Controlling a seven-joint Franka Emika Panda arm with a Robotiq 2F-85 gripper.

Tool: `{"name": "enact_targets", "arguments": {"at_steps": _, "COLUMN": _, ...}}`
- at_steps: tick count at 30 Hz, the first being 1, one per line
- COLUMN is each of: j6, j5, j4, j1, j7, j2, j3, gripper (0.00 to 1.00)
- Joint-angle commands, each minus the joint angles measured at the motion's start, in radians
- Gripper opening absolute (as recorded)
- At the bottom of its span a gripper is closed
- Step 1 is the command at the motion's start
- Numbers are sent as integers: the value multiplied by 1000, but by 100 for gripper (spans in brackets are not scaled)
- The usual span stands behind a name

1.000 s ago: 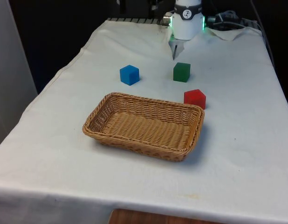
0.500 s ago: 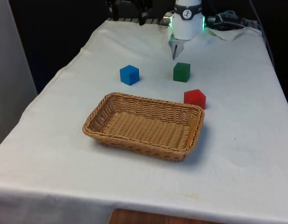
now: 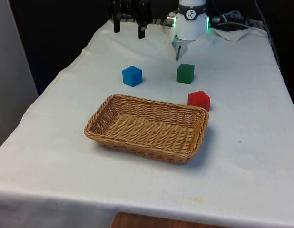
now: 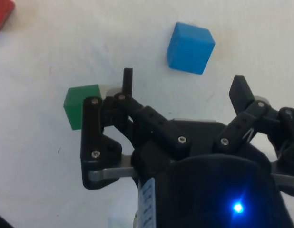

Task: Pick up the blue cube and place it into the basket.

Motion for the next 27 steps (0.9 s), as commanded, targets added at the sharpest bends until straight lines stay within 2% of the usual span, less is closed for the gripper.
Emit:
{"name": "enact_targets", "arguments": {"at_steps": 1, "j6": 24, "j5": -19, "j4": -7, "j1": -3, "j7": 24, "j2": 6, "j3": -1, "gripper": 100}}
{"name": "enact_targets", "arguments": {"at_steps": 2, "j6": 7, "j5": -2, "j4": -3, "j1": 0, "j7": 7, "j2": 3, "j3": 0, "gripper": 100}}
{"name": "enact_targets", "arguments": {"at_steps": 5, "j6": 44, "j5": -29, "j4": -13, "j1": -4, "j7": 51, "j2": 19, "j3": -4, "gripper": 100}}
{"name": "enact_targets", "arguments": {"at_steps": 8, "j6": 46, "j5": -27, "j4": -13, "j1": -5, "j7": 57, "j2": 23, "j3": -6, "gripper": 100}}
{"name": "enact_targets", "arguments": {"at_steps": 10, "j6": 38, "j5": -15, "j4": -11, "j1": -2, "j7": 47, "j2": 26, "j3": -6, "gripper": 100}}
{"name": "enact_targets", "arguments": {"at_steps": 13, "j6": 48, "j5": -22, "j4": -20, "j1": -4, "j7": 51, "j2": 18, "j3": -11, "gripper": 100}}
{"name": "enact_targets", "arguments": {"at_steps": 19, "j6": 100, "j5": -19, "j4": -77, "j1": -5, "j7": 39, "j2": -1, "j3": -26, "gripper": 100}}
{"name": "enact_targets", "arguments": {"at_steps": 20, "j6": 84, "j5": -15, "j4": -70, "j1": -3, "j7": 39, "j2": 6, "j3": -26, "gripper": 100}}
{"name": "enact_targets", "arguments": {"at_steps": 21, "j6": 127, "j5": -19, "j4": -102, "j1": -5, "j7": 35, "j2": -7, "j3": -32, "gripper": 100}}
{"name": "enact_targets", "arguments": {"at_steps": 23, "j6": 139, "j5": -18, "j4": -113, "j1": -5, "j7": 33, "j2": -10, "j3": -34, "gripper": 100}}
{"name": "enact_targets", "arguments": {"at_steps": 27, "j6": 201, "j5": -18, "j4": -169, "j1": -5, "j7": 28, "j2": -22, "j3": -43, "gripper": 100}}
